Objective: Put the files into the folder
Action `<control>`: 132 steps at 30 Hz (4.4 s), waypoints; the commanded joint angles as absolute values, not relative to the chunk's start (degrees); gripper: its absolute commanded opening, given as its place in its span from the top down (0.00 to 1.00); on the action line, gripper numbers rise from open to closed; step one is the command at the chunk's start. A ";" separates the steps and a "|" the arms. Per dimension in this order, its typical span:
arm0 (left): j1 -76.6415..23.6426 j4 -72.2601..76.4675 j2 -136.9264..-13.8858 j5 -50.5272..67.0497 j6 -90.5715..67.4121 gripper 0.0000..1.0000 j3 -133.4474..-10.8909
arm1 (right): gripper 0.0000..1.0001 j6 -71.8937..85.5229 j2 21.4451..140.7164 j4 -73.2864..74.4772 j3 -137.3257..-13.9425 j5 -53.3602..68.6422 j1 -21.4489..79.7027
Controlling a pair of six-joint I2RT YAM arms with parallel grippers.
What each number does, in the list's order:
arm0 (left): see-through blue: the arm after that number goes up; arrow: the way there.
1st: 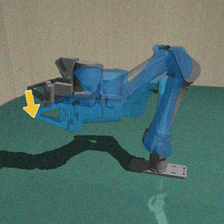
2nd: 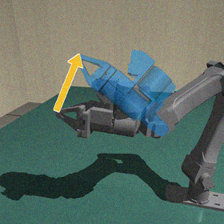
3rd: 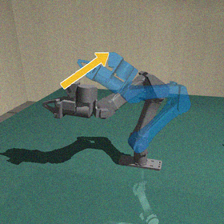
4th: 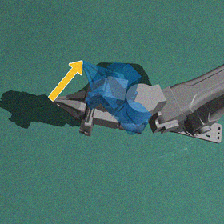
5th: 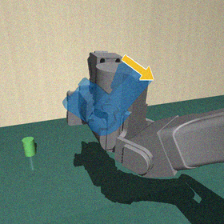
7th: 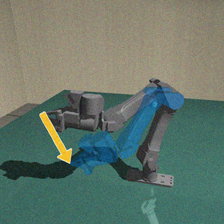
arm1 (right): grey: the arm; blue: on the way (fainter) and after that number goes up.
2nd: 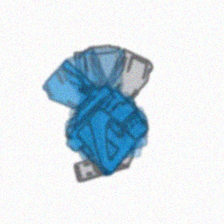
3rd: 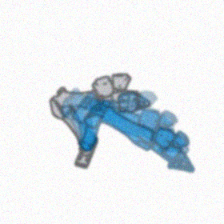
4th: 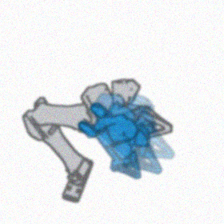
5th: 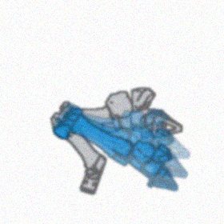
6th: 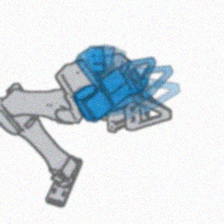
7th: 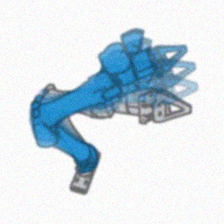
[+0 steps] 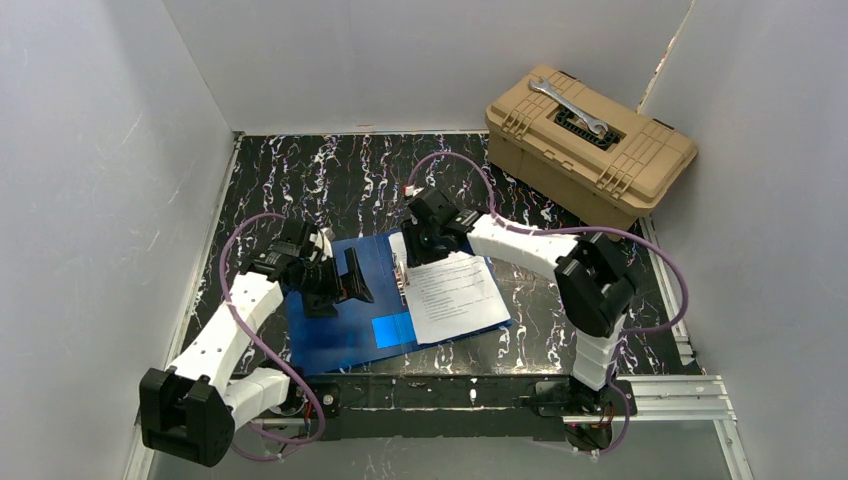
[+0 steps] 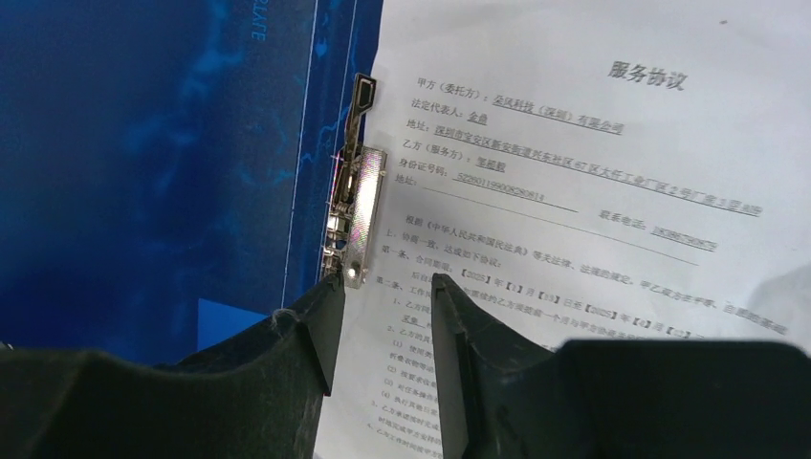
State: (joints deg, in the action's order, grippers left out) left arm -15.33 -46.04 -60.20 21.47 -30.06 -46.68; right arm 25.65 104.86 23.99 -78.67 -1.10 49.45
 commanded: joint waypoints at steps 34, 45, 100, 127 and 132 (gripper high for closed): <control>-15.07 -33.30 -72.85 24.57 -35.68 0.02 -37.93 | 0.71 32.39 114.23 20.30 -83.93 -1.15 52.37; -15.12 -31.38 -74.94 25.05 -36.21 0.02 -37.01 | 0.71 32.35 114.75 20.38 -83.42 -0.80 52.77; -15.12 -26.21 -77.71 25.31 -39.56 0.02 -34.54 | 0.85 33.90 110.69 22.06 -76.62 -3.67 57.54; -15.12 -26.06 -77.26 25.40 -39.73 0.02 -34.45 | 0.67 34.83 100.46 26.53 -75.26 -9.40 58.99; -15.11 -26.18 -77.01 25.30 -39.48 0.02 -34.37 | 0.66 33.48 99.72 28.46 -78.49 -9.53 60.03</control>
